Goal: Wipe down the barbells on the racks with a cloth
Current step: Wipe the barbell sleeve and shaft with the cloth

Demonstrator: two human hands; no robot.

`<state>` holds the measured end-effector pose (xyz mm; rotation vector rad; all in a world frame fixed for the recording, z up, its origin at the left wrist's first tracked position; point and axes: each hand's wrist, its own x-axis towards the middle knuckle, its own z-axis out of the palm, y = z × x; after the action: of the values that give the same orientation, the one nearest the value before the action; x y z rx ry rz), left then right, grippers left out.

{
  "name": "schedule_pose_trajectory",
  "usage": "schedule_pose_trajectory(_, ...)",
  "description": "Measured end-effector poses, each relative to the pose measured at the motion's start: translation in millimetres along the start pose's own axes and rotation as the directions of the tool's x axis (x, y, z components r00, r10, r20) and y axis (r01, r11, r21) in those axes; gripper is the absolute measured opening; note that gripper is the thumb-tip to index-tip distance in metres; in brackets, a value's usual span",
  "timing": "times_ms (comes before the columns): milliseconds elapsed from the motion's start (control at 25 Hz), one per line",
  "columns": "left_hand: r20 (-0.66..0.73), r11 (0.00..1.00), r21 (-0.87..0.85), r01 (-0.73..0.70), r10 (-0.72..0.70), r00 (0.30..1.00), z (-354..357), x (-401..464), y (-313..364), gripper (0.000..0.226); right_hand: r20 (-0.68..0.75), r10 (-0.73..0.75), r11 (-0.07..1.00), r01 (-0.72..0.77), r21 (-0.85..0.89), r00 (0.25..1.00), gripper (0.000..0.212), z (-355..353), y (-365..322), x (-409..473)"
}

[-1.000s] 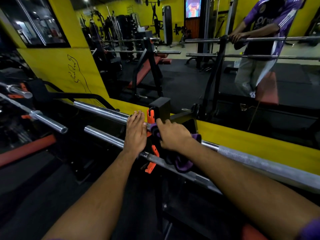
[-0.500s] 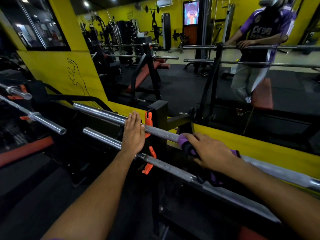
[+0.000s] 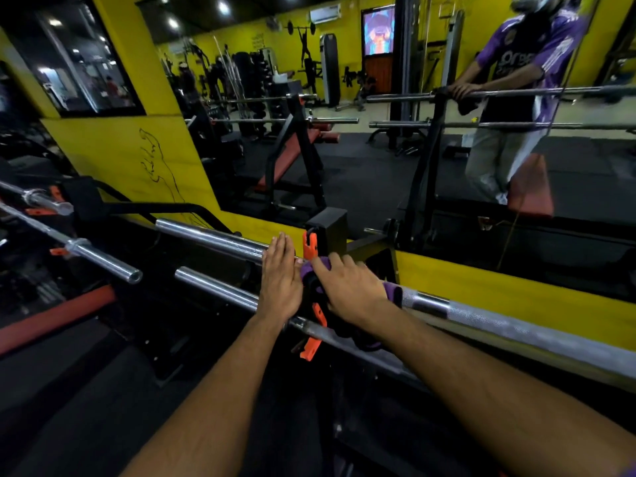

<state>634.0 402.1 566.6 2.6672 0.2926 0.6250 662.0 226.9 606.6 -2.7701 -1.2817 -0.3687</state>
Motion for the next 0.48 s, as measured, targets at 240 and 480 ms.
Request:
schedule_pose_trajectory(240, 0.028, 0.999, 0.036, -0.007, 0.006, 1.000, -4.0, 1.3, -0.3, 0.071, -0.121, -0.151, 0.972, 0.170, 0.162, 0.981, 0.065, 14.8, 2.0, -50.2)
schedule_pose_trajectory(480, 0.073, 0.999, 0.051, -0.013, 0.009, 0.997, -10.1, 0.2, 1.2, 0.067, 0.002, 0.512, 0.345, -0.209, 0.915, 0.859, 0.052, 44.3, -16.0, -113.2)
